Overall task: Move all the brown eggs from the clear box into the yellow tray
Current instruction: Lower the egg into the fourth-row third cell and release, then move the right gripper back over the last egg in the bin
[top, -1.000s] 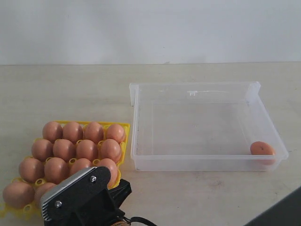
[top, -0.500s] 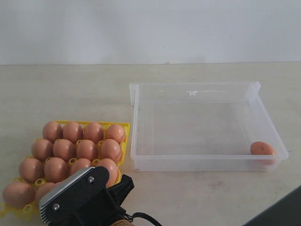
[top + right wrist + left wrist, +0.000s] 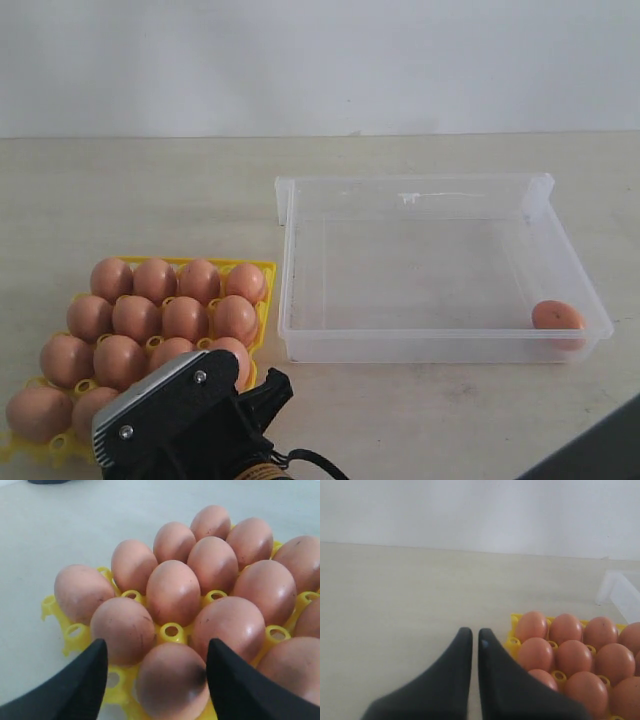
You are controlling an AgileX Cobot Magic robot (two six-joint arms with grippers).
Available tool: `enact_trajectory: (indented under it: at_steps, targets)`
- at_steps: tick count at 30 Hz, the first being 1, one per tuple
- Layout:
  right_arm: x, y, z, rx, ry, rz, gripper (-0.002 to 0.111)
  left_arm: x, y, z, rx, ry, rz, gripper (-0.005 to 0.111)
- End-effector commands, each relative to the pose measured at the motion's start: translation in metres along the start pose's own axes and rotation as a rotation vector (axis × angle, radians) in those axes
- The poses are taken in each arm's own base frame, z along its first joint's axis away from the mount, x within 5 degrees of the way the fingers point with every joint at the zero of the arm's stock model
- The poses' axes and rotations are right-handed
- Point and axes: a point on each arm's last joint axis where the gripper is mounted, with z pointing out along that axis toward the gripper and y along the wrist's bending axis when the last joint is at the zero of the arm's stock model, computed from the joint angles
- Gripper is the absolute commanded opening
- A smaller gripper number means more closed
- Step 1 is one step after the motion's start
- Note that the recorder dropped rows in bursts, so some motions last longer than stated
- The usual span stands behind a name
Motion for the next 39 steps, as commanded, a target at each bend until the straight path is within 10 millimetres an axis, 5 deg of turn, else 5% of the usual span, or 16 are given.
enact_trajectory:
  at_steps: [1, 4, 6, 10, 15, 21, 25, 27, 30, 34, 36, 37, 39]
  targets:
    - [-0.031, -0.001, -0.009, 0.015, -0.116, -0.008, 0.052, 0.001, 0.0, 0.0, 0.003, -0.005, 0.006, 0.004]
    - [-0.079, -0.018, -0.031, 0.19, -0.291, 0.017, 0.052, 0.001, 0.0, 0.0, 0.003, -0.005, 0.006, 0.004]
    - [-0.109, -0.049, -0.049, 0.433, -0.281, 0.046, 0.042, 0.001, 0.0, 0.0, 0.003, -0.005, 0.006, 0.004]
    - [-0.149, -0.132, -0.061, 0.534, 0.179, -0.064, 0.022, 0.001, 0.0, 0.0, 0.003, -0.005, 0.006, 0.004]
    - [-0.196, -0.253, -0.079, 0.739, 0.207, -0.18, 0.02, 0.001, 0.0, 0.0, 0.003, -0.005, 0.006, 0.004]
    - [-0.191, -0.331, -0.099, 0.922, 0.282, -0.178, 0.02, 0.001, 0.0, 0.0, 0.003, -0.005, 0.006, 0.004]
    - [-0.181, -0.374, -0.141, 1.301, 0.242, 0.033, 0.02, 0.001, 0.0, 0.0, 0.003, -0.005, 0.006, 0.004]
    - [-0.182, -0.393, -0.176, 1.587, 0.087, 0.156, 0.02, 0.001, 0.0, 0.0, 0.003, -0.005, 0.006, 0.004]
    - [-0.188, -0.411, -0.227, 1.912, -0.375, 0.312, 0.02, 0.001, 0.0, 0.0, 0.003, -0.005, 0.006, 0.004]
    - [-0.21, -0.414, -0.257, 1.767, -0.924, 0.466, 0.018, 0.001, 0.0, 0.0, 0.003, -0.005, 0.006, 0.004]
    - [-0.228, -0.411, -0.246, 1.492, -0.878, 0.451, 0.008, 0.001, 0.0, 0.0, 0.003, -0.005, 0.006, 0.004]
    - [-0.239, -0.406, -0.235, 1.327, -0.768, 0.351, -0.001, 0.001, 0.0, 0.0, 0.003, -0.005, 0.006, 0.004]
    - [-0.257, -0.392, -0.208, 1.006, -0.51, 0.082, 0.0, 0.001, 0.0, 0.0, 0.003, -0.005, 0.006, 0.004]
